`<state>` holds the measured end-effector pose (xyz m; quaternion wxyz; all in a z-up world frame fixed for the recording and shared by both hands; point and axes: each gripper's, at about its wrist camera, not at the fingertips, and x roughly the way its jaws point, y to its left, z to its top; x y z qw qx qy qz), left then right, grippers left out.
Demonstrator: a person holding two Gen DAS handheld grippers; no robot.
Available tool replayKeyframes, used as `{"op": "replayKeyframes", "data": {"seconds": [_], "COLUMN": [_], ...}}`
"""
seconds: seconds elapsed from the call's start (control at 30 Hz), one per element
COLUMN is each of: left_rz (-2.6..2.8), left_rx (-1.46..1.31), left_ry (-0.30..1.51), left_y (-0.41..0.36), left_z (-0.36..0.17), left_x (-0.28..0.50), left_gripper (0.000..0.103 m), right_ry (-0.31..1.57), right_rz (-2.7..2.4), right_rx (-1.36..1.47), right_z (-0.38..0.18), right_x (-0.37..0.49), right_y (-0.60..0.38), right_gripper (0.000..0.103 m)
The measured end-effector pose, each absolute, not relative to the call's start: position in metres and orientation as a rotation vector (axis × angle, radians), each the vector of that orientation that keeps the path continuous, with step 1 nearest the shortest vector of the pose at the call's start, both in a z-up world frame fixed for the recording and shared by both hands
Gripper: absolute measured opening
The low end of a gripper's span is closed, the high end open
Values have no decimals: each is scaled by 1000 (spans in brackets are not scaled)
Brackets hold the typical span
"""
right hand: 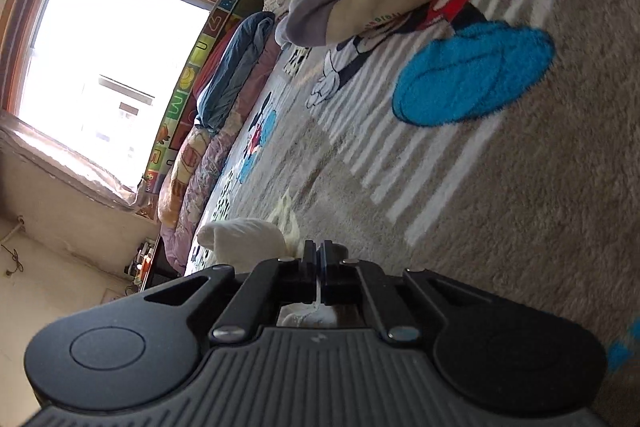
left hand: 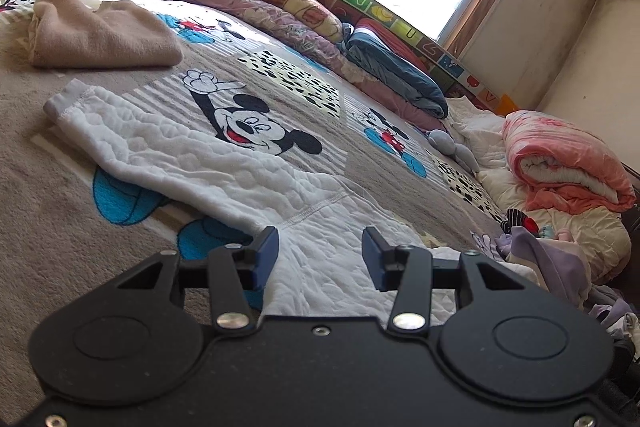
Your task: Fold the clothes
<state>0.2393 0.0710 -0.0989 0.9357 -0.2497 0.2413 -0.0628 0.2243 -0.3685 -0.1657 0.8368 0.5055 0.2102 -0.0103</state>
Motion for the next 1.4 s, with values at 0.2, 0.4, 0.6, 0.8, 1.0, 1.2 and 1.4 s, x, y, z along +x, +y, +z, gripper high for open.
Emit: {"op": "replayKeyframes", "data": {"seconds": [0.2,0.4,0.6,0.8,1.0,1.2,1.4], "left_rz": [-151,-167,-191,-205,-207,-217,-232], "left_rx": [-500,-499,-503,-501,-501,-492,-499], "left_ry": [499,509,528,530,527,539,562], "left_y": [67,64,61,58,59,55,55], "left_z": [-100,-104,-107,-107,-105,-108,-112], "left_x": [244,250,255,255,252,253,259], "left_gripper": [44,44,44,44,44,44,44], "right_ry": [396,372,351,471,447,454,477], "right_rz": [-25,-23,-51,-139,-87,-62,-78], "right_rx": [807,571,437,828,1236,1333,1202], "right_z": [-117,-83,-76,-137,-176,-181,-176], "right_x": [249,274,283,266,234,259,284], "right_y": [-409,-428,-430,-459,-449,-433,-432], "right_gripper": [4,4,4,53,69,59,15]}}
